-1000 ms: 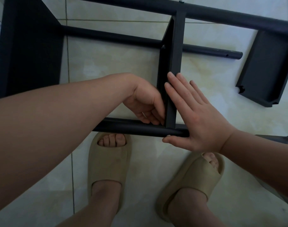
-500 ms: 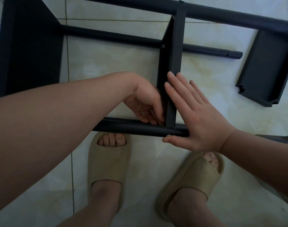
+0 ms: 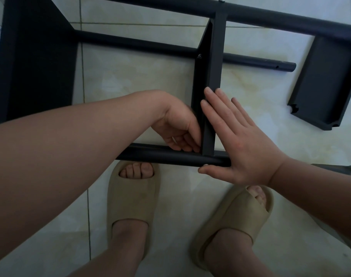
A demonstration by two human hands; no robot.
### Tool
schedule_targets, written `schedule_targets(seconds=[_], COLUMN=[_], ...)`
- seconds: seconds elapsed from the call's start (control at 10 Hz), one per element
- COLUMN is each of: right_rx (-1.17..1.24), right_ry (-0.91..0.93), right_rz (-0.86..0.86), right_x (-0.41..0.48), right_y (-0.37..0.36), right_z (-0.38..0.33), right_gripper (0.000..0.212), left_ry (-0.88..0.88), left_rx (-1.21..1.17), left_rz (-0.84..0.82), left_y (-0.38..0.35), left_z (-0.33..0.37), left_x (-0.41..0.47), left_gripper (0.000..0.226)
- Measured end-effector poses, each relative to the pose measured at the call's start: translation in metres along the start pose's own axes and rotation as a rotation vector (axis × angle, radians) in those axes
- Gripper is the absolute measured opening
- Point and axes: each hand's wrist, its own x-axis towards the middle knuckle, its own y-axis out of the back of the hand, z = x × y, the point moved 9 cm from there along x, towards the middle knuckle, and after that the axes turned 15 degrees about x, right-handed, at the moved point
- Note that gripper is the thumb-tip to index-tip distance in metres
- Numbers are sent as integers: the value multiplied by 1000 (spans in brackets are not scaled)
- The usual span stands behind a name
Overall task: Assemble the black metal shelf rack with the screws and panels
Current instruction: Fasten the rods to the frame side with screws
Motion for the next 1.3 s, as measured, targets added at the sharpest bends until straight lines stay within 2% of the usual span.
schedule_targets(seconds=[0.4,0.6,0.9,1.1,1.2,1.3], right_rx=[0,2,5,7,4,3], right_ry=[3,1,3,6,7,4], right_rz=[-2,2,5,6,5,4], right_x=[0,0,0,0,0,0], right_y=[-1,0,0,0,0,0], right_z=[0,0,0,0,0,0], right_gripper=[111,111,111,110,110,110], left_ry=[-28,12,-58,-104,-61,9], left_rx=[-83,-31,-105,-195,-172,-106], left_rz=[7,-46,21,45,14,-4], left_y=[-1,-3,-1,-4,-5,-5], left_z=[3,1,8,7,3,-1], left_x=[1,-4,-1,-1,-1,-2], left_gripper=[21,16,19,36,32,16])
